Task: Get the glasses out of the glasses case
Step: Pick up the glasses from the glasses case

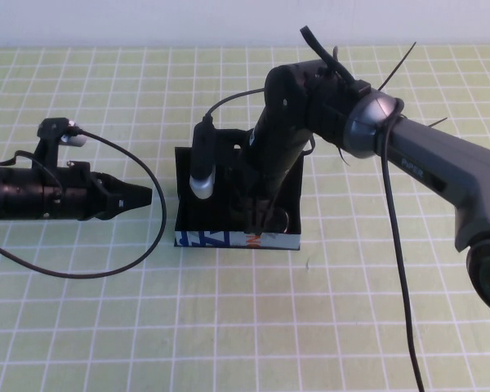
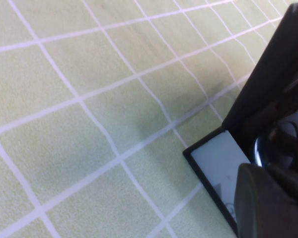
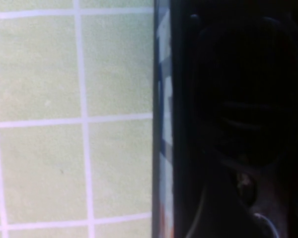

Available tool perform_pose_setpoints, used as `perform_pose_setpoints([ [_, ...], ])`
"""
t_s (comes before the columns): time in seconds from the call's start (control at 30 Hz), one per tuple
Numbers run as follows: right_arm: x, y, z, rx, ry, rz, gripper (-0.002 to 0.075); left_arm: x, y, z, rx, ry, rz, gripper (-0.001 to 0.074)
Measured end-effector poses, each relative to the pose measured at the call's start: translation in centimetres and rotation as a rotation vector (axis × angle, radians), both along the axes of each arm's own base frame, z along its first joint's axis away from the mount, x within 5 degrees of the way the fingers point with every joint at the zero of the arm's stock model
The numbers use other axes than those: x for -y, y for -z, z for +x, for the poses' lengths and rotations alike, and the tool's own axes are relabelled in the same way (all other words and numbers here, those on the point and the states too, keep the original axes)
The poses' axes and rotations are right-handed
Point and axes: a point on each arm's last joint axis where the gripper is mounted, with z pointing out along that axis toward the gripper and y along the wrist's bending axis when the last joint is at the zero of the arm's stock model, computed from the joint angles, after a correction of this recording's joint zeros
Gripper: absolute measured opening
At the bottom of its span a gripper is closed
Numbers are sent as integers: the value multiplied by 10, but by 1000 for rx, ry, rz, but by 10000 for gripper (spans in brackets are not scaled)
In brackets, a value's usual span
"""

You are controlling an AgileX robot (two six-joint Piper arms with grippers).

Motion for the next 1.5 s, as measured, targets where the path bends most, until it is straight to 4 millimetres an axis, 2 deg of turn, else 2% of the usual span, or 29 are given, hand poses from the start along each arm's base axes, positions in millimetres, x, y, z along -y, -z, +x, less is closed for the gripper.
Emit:
perform_pose_setpoints([
  [0.3,2,1,1,19,-4,-26,281,0,0,0,0,0,0,-4],
  [0.47,3,1,1,14,-7,-33,209,0,0,0,0,1,-1,-4],
  [0.73,3,-3,-1,4,-10,-32,35,1,-1,-1,-1,9,-9,-4],
  [1.0,4,-13,-1,-28,49,-36,6,2,-2,-2,-3,25,-29,-4],
  [1.17,3,-45,1,-8,144,10,5,5,-8,-4,2,44,-81,-4],
  [1.27,5,-69,-1,16,199,62,5,5,-19,-5,25,44,-82,-4],
  [1.4,13,-110,-11,38,300,131,5,5,-38,-10,64,44,-87,-4],
  [1.5,29,-145,-21,69,438,176,5,5,-54,-15,103,54,-73,-4],
])
